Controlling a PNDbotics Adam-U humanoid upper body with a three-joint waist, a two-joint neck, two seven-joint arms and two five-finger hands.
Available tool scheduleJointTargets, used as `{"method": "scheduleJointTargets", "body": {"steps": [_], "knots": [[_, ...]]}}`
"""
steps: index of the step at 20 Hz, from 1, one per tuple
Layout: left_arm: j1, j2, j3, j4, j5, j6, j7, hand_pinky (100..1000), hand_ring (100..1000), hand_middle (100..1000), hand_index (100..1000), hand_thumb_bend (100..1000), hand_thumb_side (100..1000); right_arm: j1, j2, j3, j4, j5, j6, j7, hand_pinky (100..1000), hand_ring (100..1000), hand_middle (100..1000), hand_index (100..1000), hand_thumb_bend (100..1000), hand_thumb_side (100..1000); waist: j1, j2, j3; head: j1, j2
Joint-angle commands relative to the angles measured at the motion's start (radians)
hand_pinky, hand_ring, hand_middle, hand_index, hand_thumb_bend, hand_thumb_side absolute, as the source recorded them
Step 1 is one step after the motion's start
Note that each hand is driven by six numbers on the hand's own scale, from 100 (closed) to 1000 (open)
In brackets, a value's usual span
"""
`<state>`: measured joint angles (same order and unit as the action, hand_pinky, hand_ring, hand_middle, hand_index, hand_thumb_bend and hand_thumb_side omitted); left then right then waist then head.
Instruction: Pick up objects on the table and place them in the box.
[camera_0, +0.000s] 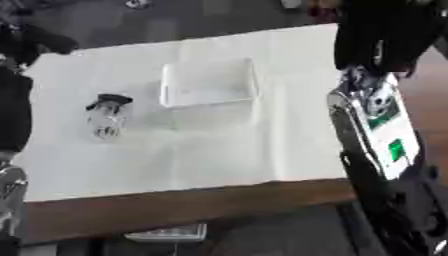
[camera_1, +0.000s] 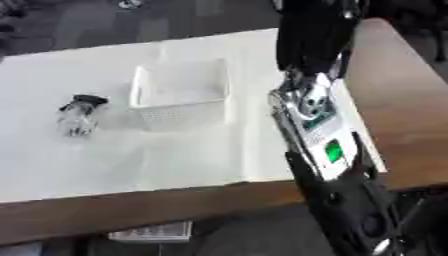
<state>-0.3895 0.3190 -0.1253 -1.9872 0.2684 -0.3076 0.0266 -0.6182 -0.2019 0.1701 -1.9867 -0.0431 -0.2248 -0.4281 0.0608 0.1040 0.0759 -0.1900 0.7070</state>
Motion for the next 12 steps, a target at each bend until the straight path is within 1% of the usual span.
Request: {"method": "scheduleJointTargets", "body": {"steps": [1, 6, 9, 12], "knots": [[-0.007, 0.015, 0.004, -0.013, -0.004, -0.002, 0.001, 590, 535, 816, 888, 314, 1000, -0.011, -0.001, -0.003, -0.013, 0.003, 0.001, -0.004, 305, 453, 496, 773, 178, 1000, 0.0, -0.013, -0.001, -0.001, -0.012], [-0.007, 0.015, 0.005, -0.013, -0.004, -0.002, 0.001, 590, 535, 816, 888, 315, 1000, -0.011, 0.0, -0.003, -0.013, 0.002, 0.003, 0.002, 302, 451, 496, 774, 177, 1000, 0.0, -0.013, -0.001, -0.003, -0.018], [-0.006, 0.015, 0.005, -0.013, -0.004, -0.002, 0.002, 590, 535, 816, 888, 315, 1000, -0.011, 0.0, -0.003, -0.013, 0.002, 0.004, 0.002, 302, 450, 496, 774, 176, 1000, 0.001, -0.014, -0.001, 0.008, -0.025], [-0.009, 0.017, 0.008, -0.013, -0.008, -0.002, 0.005, 592, 536, 816, 889, 316, 1000, -0.011, 0.0, -0.004, -0.013, 0.002, 0.005, 0.003, 300, 448, 495, 773, 176, 1000, 0.0, -0.015, -0.002, 0.006, -0.024]]}}
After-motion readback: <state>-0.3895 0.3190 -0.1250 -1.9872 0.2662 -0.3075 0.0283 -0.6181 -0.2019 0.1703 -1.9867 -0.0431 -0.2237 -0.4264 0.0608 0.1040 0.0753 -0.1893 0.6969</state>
